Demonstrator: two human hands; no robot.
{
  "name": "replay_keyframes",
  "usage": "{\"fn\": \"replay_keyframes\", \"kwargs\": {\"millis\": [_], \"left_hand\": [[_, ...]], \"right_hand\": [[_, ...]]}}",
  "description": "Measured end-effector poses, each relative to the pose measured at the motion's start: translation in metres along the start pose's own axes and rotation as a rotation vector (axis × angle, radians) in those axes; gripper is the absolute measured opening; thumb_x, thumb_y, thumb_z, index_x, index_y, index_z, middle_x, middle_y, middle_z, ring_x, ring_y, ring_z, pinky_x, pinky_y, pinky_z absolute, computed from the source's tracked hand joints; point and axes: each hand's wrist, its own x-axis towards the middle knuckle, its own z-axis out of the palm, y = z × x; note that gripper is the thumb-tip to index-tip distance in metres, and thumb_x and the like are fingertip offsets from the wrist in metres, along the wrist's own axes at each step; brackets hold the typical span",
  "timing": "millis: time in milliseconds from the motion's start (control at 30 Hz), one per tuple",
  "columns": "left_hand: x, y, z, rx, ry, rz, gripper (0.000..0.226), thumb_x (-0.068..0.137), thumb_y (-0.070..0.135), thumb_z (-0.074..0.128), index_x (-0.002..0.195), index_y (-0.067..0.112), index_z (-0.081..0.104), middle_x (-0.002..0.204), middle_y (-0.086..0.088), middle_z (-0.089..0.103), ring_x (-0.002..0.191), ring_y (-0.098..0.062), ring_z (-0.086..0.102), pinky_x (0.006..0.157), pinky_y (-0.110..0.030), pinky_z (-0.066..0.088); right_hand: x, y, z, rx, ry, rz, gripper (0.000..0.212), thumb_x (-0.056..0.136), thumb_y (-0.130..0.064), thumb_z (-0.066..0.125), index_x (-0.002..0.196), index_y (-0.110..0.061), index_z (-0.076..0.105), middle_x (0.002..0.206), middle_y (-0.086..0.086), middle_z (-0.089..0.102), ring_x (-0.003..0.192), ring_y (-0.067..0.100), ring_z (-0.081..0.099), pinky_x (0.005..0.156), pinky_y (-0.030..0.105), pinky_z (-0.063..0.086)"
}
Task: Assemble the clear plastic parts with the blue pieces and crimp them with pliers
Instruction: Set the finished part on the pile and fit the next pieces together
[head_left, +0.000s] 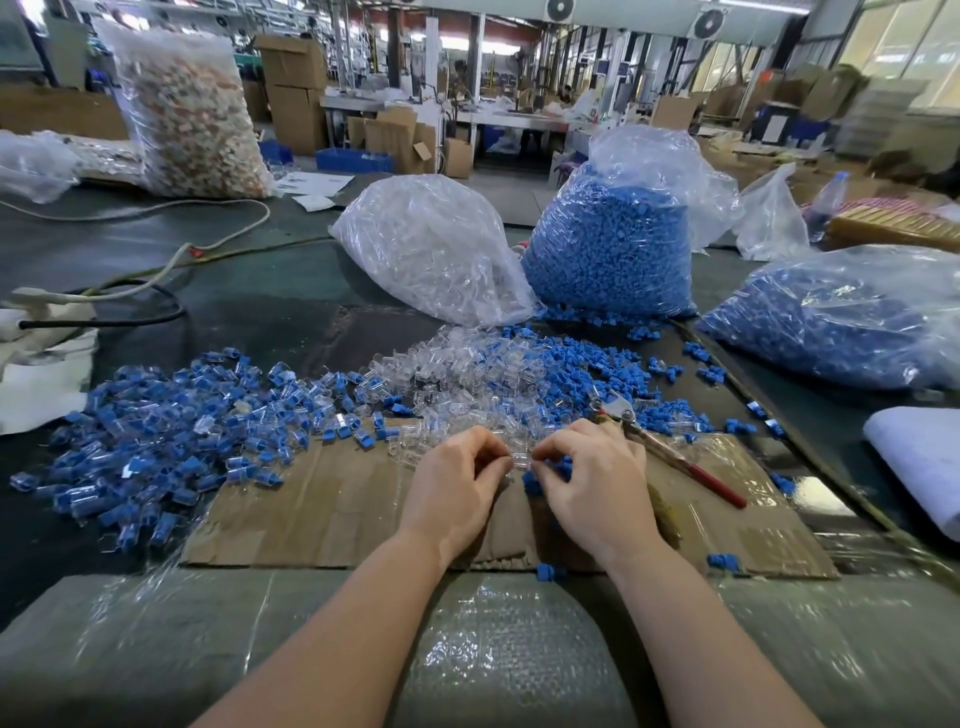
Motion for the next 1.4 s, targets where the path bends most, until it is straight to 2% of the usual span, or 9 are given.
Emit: {"fn": "replay_keyframes", "kwargs": {"millis": [133,267,400,567,733,900,1000,1067,1400], "left_hand": [[0.000,0.000,0.002,0.000,0.014,0.003,0.012,0.086,0.019,0.065,0.080,0.028,0.060,0.074,0.017,0.058,0.071,0.005,0.054,0.064,-0.001,0.039],[0.000,-0.001,0.003,0.001,0.019,-0.004,0.011,0.086,0.020,0.066,0.080,0.028,0.061,0.073,0.016,0.061,0.071,0.005,0.056,0.064,-0.004,0.042],[0.000,-0.002,0.003,-0.039,0.004,-0.021,0.015,0.086,0.019,0.065,0.080,0.031,0.060,0.074,0.016,0.062,0.071,0.004,0.057,0.065,-0.005,0.043],[0.001,-0.002,0.004,-0.100,0.002,-0.050,0.015,0.087,0.018,0.064,0.095,0.031,0.067,0.080,0.019,0.063,0.074,0.011,0.058,0.066,-0.001,0.041],[0.000,-0.002,0.003,-0.154,-0.003,-0.078,0.025,0.087,0.017,0.064,0.082,0.041,0.062,0.081,0.016,0.067,0.077,0.004,0.061,0.069,-0.007,0.046],[0.000,0.000,0.002,-0.176,-0.020,-0.075,0.028,0.086,0.012,0.065,0.078,0.039,0.060,0.076,0.012,0.067,0.073,0.001,0.063,0.067,-0.010,0.048],[-0.001,0.002,0.001,-0.208,-0.055,-0.069,0.029,0.085,0.009,0.065,0.080,0.037,0.060,0.077,0.010,0.068,0.074,0.002,0.064,0.069,-0.011,0.050],[-0.002,0.003,-0.001,-0.232,-0.069,-0.079,0.028,0.085,0.007,0.065,0.081,0.034,0.061,0.077,0.009,0.068,0.073,0.002,0.065,0.069,-0.011,0.050],[-0.002,0.005,-0.004,-0.347,-0.046,-0.135,0.012,0.085,0.003,0.063,0.086,0.015,0.066,0.077,-0.002,0.070,0.071,-0.007,0.068,0.065,-0.014,0.052]], "right_hand": [[-0.002,-0.003,0.007,-0.182,-0.064,-0.012,0.022,0.089,-0.048,0.052,0.098,-0.032,0.065,0.101,-0.011,0.055,0.104,0.013,0.043,0.091,0.035,0.024],[0.000,-0.004,0.015,-0.181,-0.067,-0.008,0.015,0.093,-0.035,0.047,0.095,-0.031,0.062,0.101,-0.010,0.055,0.106,0.015,0.043,0.087,0.035,0.022],[-0.003,0.000,0.018,-0.051,0.035,0.010,0.007,0.092,-0.027,0.053,0.090,-0.026,0.060,0.094,-0.009,0.059,0.098,0.016,0.048,0.082,0.034,0.023],[-0.005,0.003,0.018,0.093,0.100,0.027,0.010,0.091,-0.018,0.057,0.088,-0.015,0.065,0.090,0.000,0.064,0.090,0.022,0.053,0.081,0.037,0.034],[-0.008,0.003,0.015,0.200,0.155,0.050,0.007,0.089,-0.011,0.060,0.089,-0.014,0.067,0.088,0.000,0.065,0.087,0.022,0.057,0.082,0.039,0.042],[-0.011,0.001,0.011,0.376,0.136,0.057,0.006,0.090,-0.012,0.059,0.088,-0.015,0.064,0.084,-0.003,0.066,0.082,0.020,0.059,0.079,0.043,0.048],[-0.011,0.000,0.012,0.385,0.087,0.057,0.006,0.090,-0.015,0.060,0.088,-0.015,0.064,0.083,-0.003,0.066,0.082,0.021,0.059,0.083,0.041,0.045],[-0.012,0.000,0.013,0.340,0.097,0.054,0.006,0.090,-0.019,0.060,0.085,-0.017,0.063,0.081,-0.007,0.064,0.082,0.017,0.058,0.086,0.034,0.038],[-0.012,-0.001,0.015,0.218,0.115,0.014,0.013,0.089,-0.023,0.061,0.077,-0.018,0.060,0.073,-0.007,0.058,0.075,0.014,0.050,0.077,0.031,0.028]]}}
